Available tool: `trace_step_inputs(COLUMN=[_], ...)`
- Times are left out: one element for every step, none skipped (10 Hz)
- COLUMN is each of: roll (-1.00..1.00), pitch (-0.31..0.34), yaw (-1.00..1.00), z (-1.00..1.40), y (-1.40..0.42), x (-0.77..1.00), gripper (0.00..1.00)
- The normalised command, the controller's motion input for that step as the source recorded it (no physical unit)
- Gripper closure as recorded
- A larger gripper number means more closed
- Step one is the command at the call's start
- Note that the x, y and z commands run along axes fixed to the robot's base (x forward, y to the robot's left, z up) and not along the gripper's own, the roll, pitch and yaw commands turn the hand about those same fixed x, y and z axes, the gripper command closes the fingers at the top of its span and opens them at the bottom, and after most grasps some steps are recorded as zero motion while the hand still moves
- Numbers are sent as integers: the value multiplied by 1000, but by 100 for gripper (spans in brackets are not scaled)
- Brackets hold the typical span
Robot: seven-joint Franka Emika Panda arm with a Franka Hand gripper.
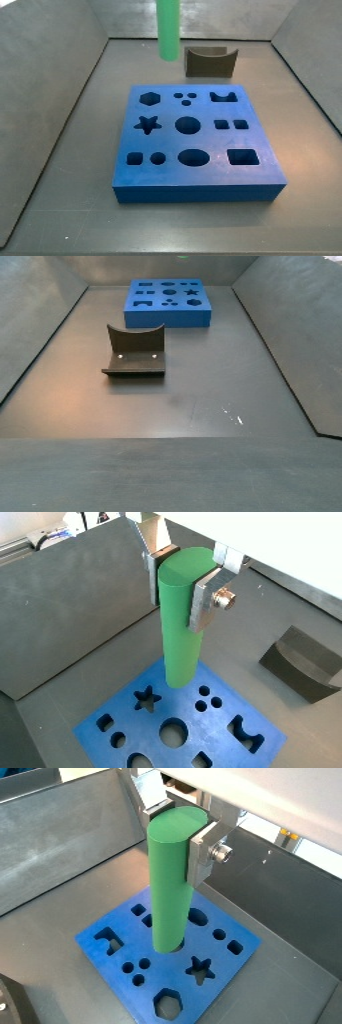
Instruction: Insert the oval object.
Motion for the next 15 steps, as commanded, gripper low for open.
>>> trace_step_inputs(roll=[39,-21,-43,-46,-49,0,0,0,0,0,0,0,0,0,1], pitch=[0,49,0,0,-11,-20,-23,-21,-16,-14,-6,-4,-4,-7,0], yaw=[0,-360,-460,-486,-649,-874,-906,-906,-897,-877,-803,-831,-920,-937,-1000], z=[-51,-129,-86,-71,-51,-191,-206,-206,-203,-189,-243,-271,-251,-243,-223], y=[-263,-486,-560,-554,-500,-323,-297,-297,-300,-300,-314,-309,-277,-266,-80], x=[-11,314,231,189,0,0,0,0,0,0,103,74,0,0,0], gripper=[100,100,100,100,100,100,100,100,100,100,100,100,100,100,100])
